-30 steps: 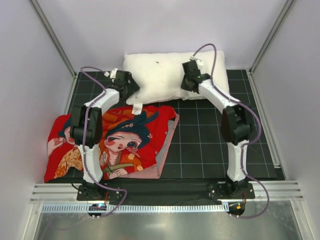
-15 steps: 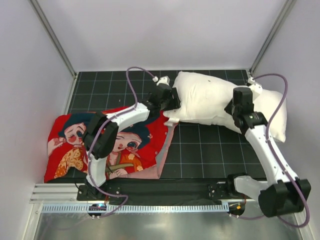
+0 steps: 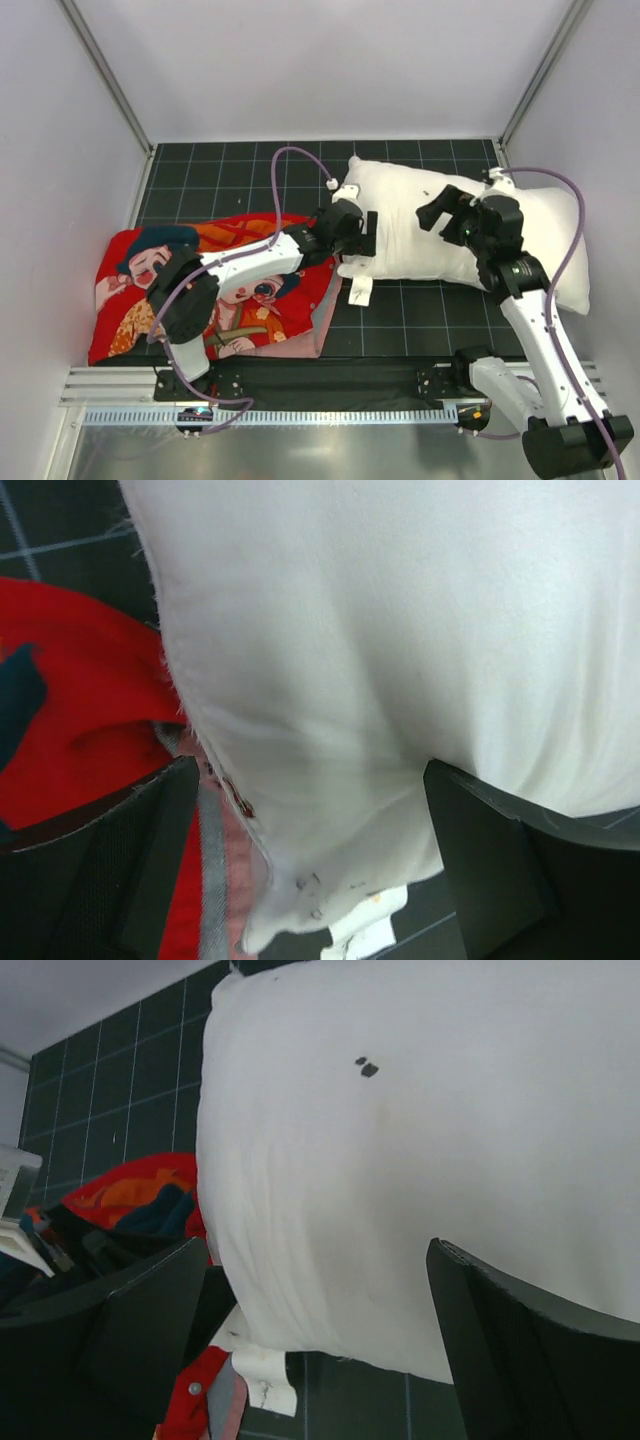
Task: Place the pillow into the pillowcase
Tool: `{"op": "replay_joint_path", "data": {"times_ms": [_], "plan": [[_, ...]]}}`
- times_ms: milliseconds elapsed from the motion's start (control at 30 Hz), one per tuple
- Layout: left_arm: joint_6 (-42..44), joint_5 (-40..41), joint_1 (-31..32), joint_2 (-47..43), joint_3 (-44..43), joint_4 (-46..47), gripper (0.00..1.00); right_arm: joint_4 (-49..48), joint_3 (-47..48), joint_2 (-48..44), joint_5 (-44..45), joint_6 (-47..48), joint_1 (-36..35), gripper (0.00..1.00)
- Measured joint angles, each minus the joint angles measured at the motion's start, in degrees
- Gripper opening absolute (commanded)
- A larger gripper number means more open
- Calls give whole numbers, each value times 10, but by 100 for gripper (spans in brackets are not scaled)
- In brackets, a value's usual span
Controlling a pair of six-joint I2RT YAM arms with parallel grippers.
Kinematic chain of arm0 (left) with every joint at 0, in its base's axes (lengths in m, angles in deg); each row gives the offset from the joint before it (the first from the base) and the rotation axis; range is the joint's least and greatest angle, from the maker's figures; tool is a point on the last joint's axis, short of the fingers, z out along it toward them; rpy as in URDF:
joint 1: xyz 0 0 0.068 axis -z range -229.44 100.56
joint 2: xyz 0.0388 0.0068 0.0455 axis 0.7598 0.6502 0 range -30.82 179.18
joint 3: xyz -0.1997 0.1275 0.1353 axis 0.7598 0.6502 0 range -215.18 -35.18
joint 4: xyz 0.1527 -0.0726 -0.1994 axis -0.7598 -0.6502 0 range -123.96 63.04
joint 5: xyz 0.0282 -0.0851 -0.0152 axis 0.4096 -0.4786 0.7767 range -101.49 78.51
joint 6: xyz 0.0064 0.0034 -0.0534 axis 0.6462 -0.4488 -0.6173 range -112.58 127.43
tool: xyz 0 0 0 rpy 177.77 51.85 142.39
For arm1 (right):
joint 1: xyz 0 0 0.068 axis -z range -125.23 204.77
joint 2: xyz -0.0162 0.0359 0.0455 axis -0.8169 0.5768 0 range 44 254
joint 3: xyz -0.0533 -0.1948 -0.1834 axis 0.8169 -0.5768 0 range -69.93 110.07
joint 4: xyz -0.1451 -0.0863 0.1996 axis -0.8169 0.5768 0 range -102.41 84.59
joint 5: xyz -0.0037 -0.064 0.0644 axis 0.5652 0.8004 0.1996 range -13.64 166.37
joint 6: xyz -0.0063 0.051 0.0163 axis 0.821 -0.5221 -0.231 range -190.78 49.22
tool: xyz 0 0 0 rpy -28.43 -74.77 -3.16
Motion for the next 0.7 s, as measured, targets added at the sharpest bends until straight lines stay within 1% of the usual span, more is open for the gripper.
{"op": "replay_joint_path", "data": {"times_ms": [133,233,333,433,533,667,700], "plan": [[22,34,1,-49,0,-53,100,-1,27,81,-71,17,-21,100],[27,47,-5,-99,-1,-92,100,6,73,146,-82,34,-72,100],[30,47,-25,-148,-1,-134,100,9,138,211,-53,53,-159,100],[30,52,-60,-183,0,-183,100,9,194,271,-14,67,-215,100],[29,59,-83,-202,16,-219,100,13,249,346,25,80,-219,100],[24,43,-81,-217,71,-256,99,27,303,469,86,91,-219,100],[24,37,-81,-216,78,-263,99,35,308,492,103,91,-221,77]]}}
